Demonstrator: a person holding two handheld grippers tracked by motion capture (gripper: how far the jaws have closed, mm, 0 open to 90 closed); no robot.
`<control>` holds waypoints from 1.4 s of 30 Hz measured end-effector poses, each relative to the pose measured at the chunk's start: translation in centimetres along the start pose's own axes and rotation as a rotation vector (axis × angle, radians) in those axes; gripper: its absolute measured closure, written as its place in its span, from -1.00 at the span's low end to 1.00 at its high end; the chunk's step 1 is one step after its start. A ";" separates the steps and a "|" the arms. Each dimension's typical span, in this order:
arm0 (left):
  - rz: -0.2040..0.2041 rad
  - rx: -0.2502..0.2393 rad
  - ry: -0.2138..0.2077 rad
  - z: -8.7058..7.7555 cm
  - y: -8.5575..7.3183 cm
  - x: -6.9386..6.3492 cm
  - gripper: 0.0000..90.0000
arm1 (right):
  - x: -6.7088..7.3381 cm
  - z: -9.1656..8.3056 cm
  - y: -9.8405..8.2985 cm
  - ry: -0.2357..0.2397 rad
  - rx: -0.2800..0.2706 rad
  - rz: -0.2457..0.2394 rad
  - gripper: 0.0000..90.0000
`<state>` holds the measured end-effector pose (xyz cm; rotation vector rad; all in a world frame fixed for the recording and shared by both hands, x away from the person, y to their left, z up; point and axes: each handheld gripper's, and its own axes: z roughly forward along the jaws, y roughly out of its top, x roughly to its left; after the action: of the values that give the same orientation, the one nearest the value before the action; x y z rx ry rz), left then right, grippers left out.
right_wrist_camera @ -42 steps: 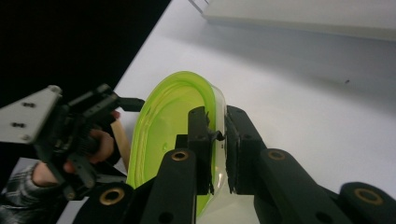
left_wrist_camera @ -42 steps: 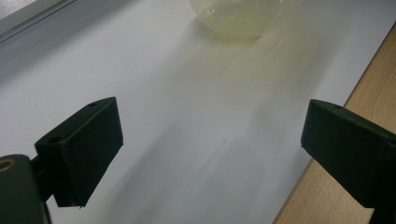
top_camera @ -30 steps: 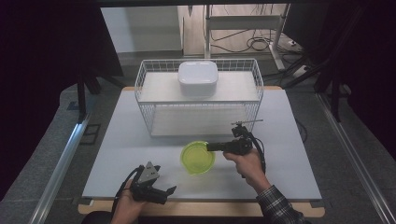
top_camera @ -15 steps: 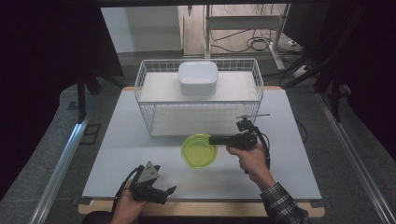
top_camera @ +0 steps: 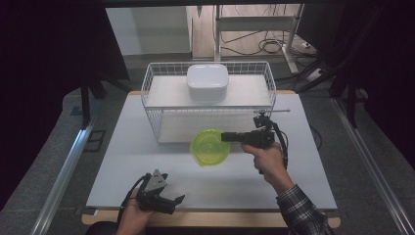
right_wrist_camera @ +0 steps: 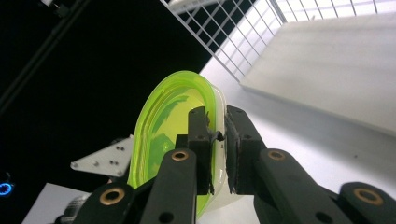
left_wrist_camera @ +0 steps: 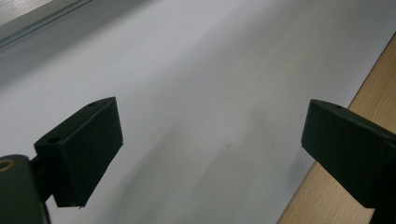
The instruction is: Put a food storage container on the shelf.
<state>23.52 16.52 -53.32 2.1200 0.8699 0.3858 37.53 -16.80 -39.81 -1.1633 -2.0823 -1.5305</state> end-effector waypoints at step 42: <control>-0.062 -0.009 -0.034 -0.2 0.0 0.4 -0.89 | 5.5 -3.6 12.0 -0.066 -0.211 -0.038 0.82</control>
<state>23.68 16.92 -53.20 2.0795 0.9104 0.3204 42.32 -16.49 -27.03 -1.2687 -2.0329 -1.7881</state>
